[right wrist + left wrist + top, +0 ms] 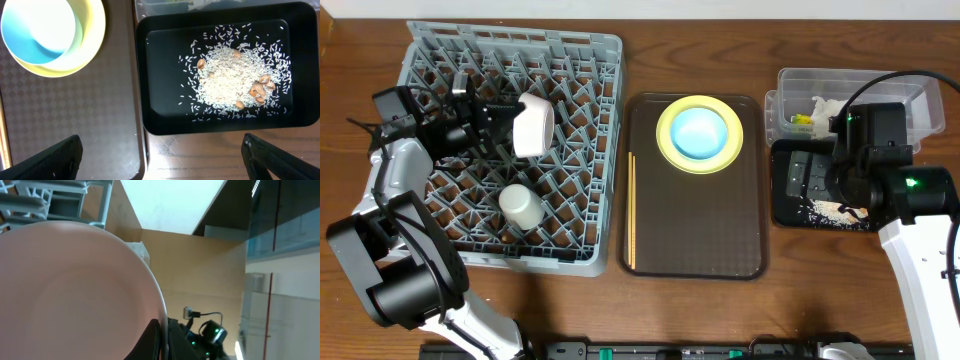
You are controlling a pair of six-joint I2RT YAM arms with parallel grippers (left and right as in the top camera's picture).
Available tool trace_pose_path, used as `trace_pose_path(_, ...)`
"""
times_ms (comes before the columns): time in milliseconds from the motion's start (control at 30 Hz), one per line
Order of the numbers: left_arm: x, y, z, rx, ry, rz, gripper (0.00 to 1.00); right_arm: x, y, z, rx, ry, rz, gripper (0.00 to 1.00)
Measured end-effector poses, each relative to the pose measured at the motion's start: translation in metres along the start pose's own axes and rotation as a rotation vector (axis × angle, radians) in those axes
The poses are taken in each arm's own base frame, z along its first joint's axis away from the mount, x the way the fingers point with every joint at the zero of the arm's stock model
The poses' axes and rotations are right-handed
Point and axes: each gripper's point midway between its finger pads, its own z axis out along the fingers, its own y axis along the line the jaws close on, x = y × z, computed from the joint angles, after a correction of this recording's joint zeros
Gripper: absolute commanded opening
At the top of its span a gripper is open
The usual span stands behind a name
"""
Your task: Sort waste into correct bins and load items into the dishwasher
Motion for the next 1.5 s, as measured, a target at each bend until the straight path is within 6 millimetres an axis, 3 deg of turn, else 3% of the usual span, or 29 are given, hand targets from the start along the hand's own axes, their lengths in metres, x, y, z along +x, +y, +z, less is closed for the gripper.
trace_pose_path(300,0.000,0.002,0.004,-0.004,0.007,-0.114,0.06,0.000,0.000,0.000,0.000,0.000,0.000,0.99)
trace_pose_path(567,0.000,0.001,0.013,-0.017,0.020,-0.097,0.06,0.000,0.000,0.000,0.000,0.001,0.000,0.99)
trace_pose_path(967,-0.025,-0.002,-0.005,-0.031,-0.062,0.047,0.06,0.000,0.000,0.000,0.000,0.001,0.000,0.99)
trace_pose_path(1500,-0.026,-0.002,-0.006,-0.031,-0.065,0.053,0.06,0.000,0.000,0.000,0.000,0.001,0.000,0.99)
